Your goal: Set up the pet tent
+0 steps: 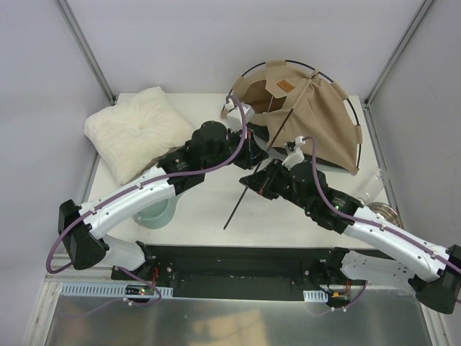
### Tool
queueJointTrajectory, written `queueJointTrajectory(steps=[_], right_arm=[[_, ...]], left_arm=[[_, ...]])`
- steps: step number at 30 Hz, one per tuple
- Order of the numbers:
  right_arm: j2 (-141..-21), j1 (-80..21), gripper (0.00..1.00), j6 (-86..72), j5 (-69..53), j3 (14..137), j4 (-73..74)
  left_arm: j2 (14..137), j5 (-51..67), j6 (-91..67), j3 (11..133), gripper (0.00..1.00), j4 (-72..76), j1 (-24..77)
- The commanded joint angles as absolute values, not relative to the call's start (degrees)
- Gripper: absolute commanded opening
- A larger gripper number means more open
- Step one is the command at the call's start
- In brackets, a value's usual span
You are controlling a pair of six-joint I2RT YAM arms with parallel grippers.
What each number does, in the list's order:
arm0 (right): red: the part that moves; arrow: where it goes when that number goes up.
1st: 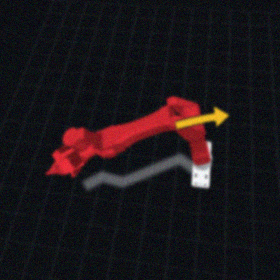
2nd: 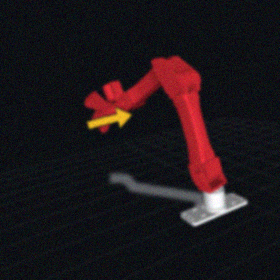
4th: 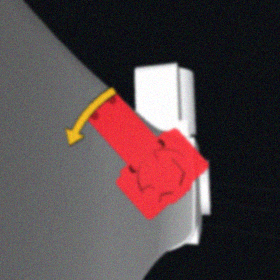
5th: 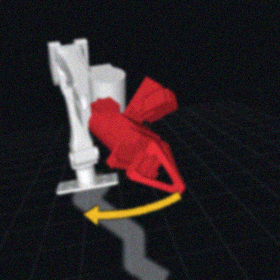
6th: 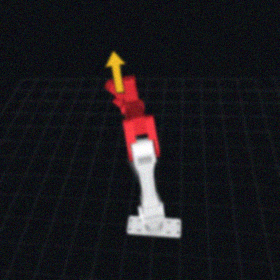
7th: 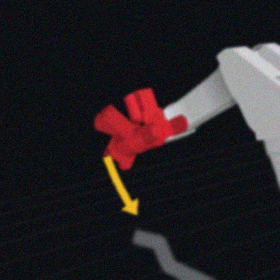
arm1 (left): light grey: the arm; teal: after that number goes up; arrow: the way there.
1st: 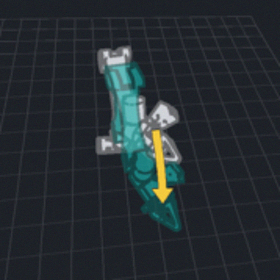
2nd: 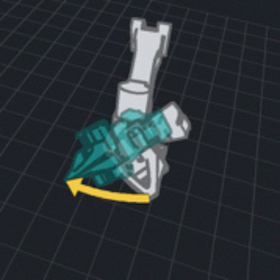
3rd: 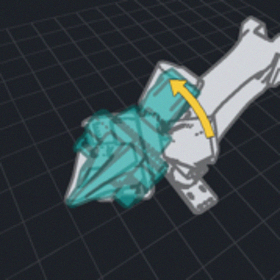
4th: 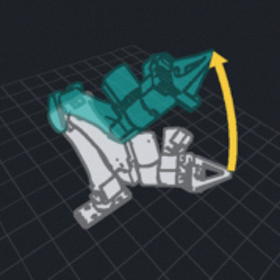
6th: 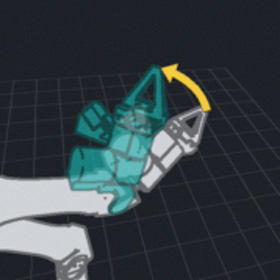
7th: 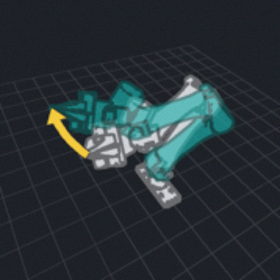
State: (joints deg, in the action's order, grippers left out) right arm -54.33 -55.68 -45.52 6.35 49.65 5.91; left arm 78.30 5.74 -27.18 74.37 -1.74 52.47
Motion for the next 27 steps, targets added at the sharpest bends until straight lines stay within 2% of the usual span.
queueJointTrajectory(steps=[1,5,9,14,17,20,27], right_arm=[[-52.8,-56.2,0.0,-45.4,6.6,52.3,6.6],[-52.6,-56.1,0.0,-45.6,5.3,55.0,9.7],[-53.4,-56.2,0.0,-45.6,1.9,59.8,14.8],[-52.4,-56.1,0.0,-47.0,-2.0,62.8,18.5],[-51.4,-56.1,0.0,-48.1,-2.2,63.3,18.1],[-50.5,-56.2,0.0,-49.0,-2.2,63.0,16.4],[-49.5,-56.1,0.0,-53.4,-1.4,62.1,12.1]], left_arm=[[75.6,5.2,-25.4,76.2,0.0,3.9,52.6],[74.8,5.0,-25.0,76.2,0.2,3.9,52.6],[73.5,5.4,-24.0,76.3,0.22,3.8,52.6],[70.5,4.5,-21.7,76.5,0.55,2.1,52.6],[68.4,2.9,-19.9,76.5,0.7,1.0,52.6],[65.8,-2.4,-18.1,75.1,0.77,0.3,52.6],[59.9,-19.2,-17.4,67.6,0.79,-1.5,51.9]])
